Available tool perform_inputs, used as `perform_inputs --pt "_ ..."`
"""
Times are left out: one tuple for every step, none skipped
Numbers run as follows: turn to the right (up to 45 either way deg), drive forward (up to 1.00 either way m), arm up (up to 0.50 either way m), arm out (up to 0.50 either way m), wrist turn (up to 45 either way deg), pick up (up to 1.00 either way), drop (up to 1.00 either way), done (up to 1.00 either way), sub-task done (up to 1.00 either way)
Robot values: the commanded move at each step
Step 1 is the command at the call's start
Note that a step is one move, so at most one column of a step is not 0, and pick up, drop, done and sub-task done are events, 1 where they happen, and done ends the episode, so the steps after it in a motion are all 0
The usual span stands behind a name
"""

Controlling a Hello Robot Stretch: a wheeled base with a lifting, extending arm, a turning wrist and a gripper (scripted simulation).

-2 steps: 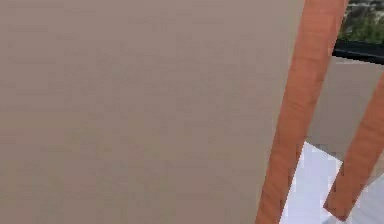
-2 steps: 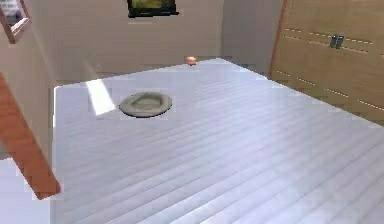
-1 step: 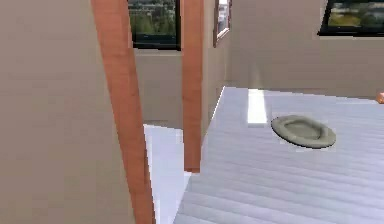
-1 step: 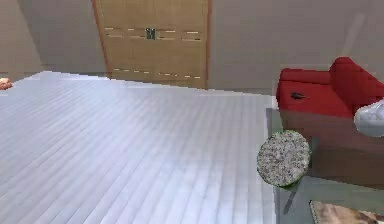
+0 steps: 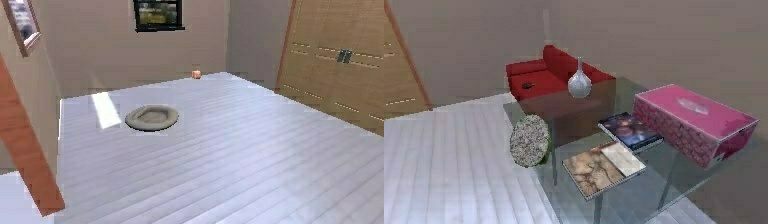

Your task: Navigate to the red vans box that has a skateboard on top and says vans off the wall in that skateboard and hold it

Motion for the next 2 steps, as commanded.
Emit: perform_inputs --pt "30.0 0.00 0.00 0.00 0.0 0.00 0.00 0.00 0.00" --pt "45.0 0.00 0.00 0.00 0.0 0.00 0.00 0.00 0.00"
